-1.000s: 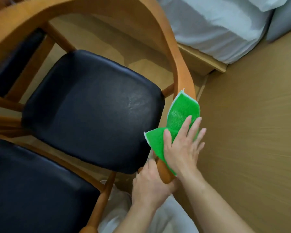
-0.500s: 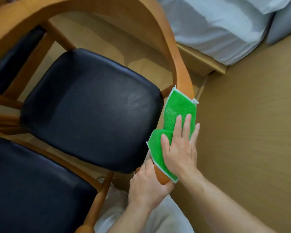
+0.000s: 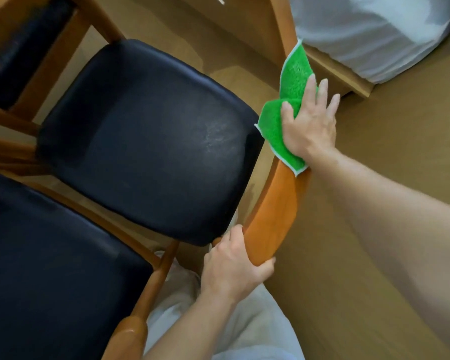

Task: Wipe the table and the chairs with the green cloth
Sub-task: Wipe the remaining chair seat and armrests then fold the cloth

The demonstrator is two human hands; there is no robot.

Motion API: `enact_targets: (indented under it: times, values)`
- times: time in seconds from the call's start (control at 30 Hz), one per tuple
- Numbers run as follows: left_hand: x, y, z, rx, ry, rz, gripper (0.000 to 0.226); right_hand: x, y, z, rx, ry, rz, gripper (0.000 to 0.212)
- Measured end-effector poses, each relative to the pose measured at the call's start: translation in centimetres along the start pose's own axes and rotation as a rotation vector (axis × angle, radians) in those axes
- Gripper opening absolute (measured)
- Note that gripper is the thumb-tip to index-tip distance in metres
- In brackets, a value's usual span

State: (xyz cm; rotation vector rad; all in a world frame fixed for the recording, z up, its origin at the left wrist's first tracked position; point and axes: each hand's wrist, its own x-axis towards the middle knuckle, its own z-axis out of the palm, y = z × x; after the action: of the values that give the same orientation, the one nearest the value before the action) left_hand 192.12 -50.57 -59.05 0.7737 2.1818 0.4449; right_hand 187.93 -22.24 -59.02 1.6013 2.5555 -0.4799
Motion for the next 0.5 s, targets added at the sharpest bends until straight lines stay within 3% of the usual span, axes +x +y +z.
enact_targets:
  times: [0.13,0.27,0.4,0.5]
  values:
    - [0.0,-0.1,0.2,0.006,0.010,0.003,0.092,-0.9,-0.2,-0.1,0.016,0.025,-0.029,0.073]
    - [0.0,0.1,0.1,0.003,-0.027,-0.022,0.096,-8.4,0.0,1.0,0.027,0.006,-0.008,0.074]
    - [0.1,0.5,-0.3,-0.051,-0.014,-0.029,0.078,-17.6,-0.2,3.2,0.162,0.019,0.007,0.077]
    - [0.2,0.4,-0.2,-0.062,-0.008,-0.010,0.068,-19.1,-0.1,3.7,0.266,0.033,0.010,0.080]
